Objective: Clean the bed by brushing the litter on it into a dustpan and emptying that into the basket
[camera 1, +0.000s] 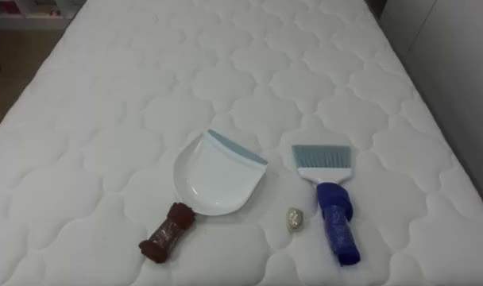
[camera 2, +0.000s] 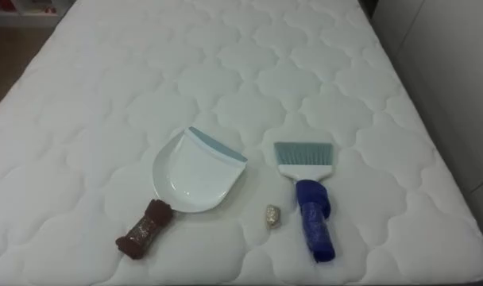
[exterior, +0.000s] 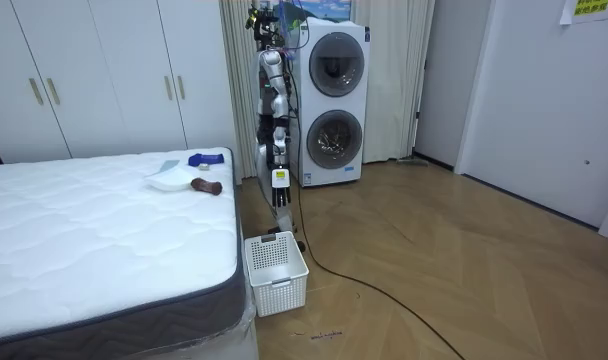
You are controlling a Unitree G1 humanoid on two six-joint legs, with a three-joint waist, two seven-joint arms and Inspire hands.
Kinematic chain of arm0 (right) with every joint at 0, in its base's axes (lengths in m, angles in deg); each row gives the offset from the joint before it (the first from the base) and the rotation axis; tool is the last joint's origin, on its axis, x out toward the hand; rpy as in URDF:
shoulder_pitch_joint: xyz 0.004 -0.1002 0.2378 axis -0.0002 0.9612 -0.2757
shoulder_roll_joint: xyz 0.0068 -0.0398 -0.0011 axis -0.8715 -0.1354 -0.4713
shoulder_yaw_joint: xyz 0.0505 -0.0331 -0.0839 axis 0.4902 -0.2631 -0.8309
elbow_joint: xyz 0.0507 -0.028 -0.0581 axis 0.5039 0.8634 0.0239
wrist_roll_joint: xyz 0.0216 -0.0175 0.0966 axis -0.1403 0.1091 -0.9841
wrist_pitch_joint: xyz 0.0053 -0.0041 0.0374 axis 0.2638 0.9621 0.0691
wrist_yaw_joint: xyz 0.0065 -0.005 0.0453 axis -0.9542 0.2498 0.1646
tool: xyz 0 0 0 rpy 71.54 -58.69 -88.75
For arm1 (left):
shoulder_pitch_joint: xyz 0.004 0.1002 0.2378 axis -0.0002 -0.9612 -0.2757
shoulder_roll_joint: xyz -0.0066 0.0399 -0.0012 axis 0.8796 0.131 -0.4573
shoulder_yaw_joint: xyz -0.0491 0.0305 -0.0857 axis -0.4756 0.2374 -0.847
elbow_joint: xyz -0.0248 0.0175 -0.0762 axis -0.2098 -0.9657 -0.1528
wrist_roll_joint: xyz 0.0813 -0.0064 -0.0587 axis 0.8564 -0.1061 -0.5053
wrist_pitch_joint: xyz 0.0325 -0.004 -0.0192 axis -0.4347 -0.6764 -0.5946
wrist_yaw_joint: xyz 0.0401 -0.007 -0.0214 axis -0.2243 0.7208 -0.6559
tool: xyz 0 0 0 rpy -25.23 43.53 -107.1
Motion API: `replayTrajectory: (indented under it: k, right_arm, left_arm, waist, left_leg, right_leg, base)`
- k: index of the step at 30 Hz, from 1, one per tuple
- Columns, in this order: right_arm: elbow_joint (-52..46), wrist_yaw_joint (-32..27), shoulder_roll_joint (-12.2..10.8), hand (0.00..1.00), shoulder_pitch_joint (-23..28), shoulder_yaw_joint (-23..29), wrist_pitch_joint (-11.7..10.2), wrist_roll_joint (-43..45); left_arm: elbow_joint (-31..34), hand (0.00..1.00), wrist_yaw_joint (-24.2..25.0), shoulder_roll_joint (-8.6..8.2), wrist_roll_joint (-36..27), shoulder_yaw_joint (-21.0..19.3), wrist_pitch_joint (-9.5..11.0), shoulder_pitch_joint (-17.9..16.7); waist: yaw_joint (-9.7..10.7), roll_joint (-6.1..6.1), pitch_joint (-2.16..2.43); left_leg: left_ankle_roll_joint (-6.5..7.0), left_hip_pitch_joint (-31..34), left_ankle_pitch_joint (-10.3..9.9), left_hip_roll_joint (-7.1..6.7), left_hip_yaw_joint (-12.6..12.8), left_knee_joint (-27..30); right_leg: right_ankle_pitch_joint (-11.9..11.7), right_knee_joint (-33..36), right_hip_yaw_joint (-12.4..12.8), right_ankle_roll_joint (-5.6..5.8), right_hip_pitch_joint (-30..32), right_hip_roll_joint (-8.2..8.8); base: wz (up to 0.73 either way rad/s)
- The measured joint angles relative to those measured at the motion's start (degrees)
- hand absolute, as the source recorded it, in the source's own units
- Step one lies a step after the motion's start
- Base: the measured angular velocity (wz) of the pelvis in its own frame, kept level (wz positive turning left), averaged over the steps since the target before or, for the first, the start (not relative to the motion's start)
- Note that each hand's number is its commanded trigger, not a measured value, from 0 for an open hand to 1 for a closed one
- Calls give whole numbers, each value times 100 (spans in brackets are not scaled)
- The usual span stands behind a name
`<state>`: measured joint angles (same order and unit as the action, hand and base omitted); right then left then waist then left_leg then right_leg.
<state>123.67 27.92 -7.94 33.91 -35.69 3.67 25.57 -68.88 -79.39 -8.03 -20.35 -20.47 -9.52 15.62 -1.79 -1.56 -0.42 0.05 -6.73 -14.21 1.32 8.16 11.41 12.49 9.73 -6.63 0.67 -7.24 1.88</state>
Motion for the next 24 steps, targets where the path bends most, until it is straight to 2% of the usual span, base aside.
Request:
replayTrajectory:
  k: [10, 12, 16, 19, 20, 22, 24]
  right_arm:
    - [-45, 4, 13, 0, -77, 33, -6, 128]
    - [-129, -3, 19, 0, -78, 64, -44, 104]
    - [-154, -173, 18, 0, -74, 68, -218, -153]
    - [-166, -243, 18, 0, -72, 130, -359, -223]
    - [-167, -262, 18, 0, -74, 131, -424, -251]
    - [-170, -258, 12, 0, -60, 128, -542, -335]
    - [-180, -259, 10, 0, -34, 127, -634, -455]
  left_arm:
    - [49, 0, -95, 5, -1, -72, 28, 91]
    - [66, 0, -199, 4, -23, -307, 129, 143]
    - [234, 0, -716, 3, -701, -667, 418, 213]
    - [411, 0, -1194, 1, -1137, -819, 638, 208]
    - [478, 0, -1378, 0, -1254, -837, 752, 211]
    - [653, 0, -1586, -2, -1363, -930, 863, 217]
    - [886, 0, -1819, -2, -1371, -986, 1013, 214]
  waist:
    - [-3, -6, -13]
    - [-20, -19, -22]
    - [-35, -27, -20]
    - [-20, -29, -4]
    - [-26, -16, 35]
    - [-21, -44, 50]
    - [-36, -34, 44]
  left_leg:
    - [0, 23, 0, -4, -37, 31]
    - [0, 34, 0, -4, -29, 29]
    - [0, 45, 0, -4, -43, 18]
    - [0, 47, 0, -6, -43, 20]
    - [0, 43, 0, -7, -43, 21]
    - [0, 30, 0, -6, -49, 29]
    - [0, 14, 0, -4, -63, 30]
  right_leg:
    - [1, -2, -65, 0, -2, 11]
    - [2, -18, -67, 1, 5, 10]
    - [2, -10, -53, 0, 33, 8]
    - [1, -7, -54, 0, 35, 8]
    - [1, -6, -59, 0, 32, 9]
    - [-1, -4, -60, 0, 18, 8]
    - [-7, 3, -79, -4, -8, 6]
  base:
    - [2]
    - [0]
    - [0]
    - [0]
    - [0]
    - [0]
    - [5]
